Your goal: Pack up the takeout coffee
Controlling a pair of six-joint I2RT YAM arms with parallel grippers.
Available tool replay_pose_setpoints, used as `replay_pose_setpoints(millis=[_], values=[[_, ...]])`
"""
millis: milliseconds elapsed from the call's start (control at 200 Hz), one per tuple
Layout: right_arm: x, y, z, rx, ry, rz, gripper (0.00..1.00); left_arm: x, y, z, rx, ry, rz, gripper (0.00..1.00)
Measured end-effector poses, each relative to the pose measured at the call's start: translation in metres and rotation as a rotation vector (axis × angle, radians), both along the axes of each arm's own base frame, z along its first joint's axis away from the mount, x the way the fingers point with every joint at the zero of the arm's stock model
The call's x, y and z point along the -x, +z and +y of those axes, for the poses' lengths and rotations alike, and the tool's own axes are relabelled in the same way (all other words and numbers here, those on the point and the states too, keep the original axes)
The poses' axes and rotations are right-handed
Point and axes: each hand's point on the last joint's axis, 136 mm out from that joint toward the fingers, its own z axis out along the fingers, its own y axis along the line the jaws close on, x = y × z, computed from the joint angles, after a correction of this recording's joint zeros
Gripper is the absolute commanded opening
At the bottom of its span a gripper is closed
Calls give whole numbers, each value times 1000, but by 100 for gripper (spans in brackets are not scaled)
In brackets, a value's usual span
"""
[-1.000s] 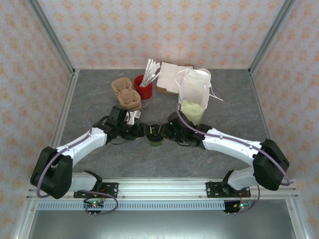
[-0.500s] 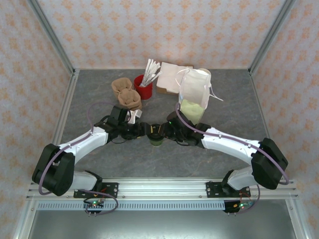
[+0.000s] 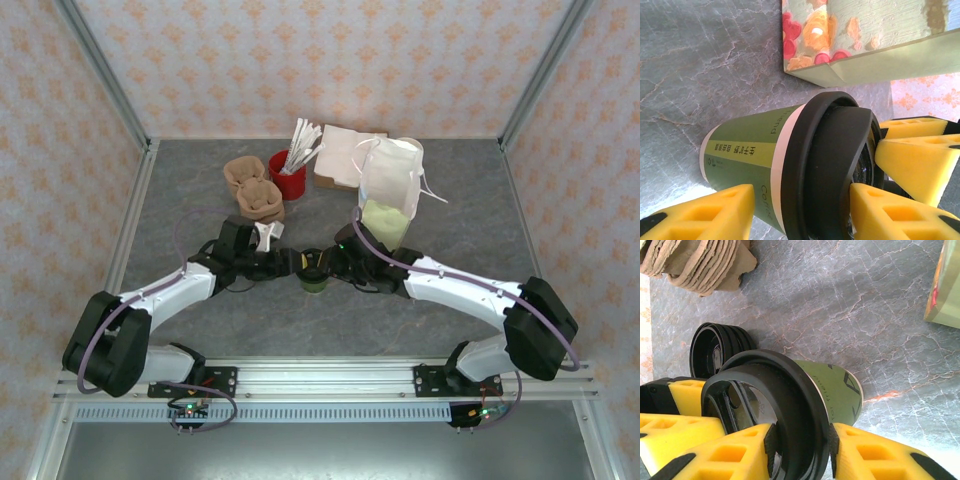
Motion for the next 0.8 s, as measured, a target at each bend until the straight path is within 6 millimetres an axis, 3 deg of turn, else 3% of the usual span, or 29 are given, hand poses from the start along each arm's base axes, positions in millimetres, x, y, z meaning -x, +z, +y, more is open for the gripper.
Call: replay_pose_setpoints(millis=[320, 801], values=[[-1, 1, 1, -7, 0, -4, 35, 2, 3, 1, 17, 4, -36, 52], [3, 2, 5, -21, 21, 8, 41, 22, 7, 7, -60, 9, 51, 58]])
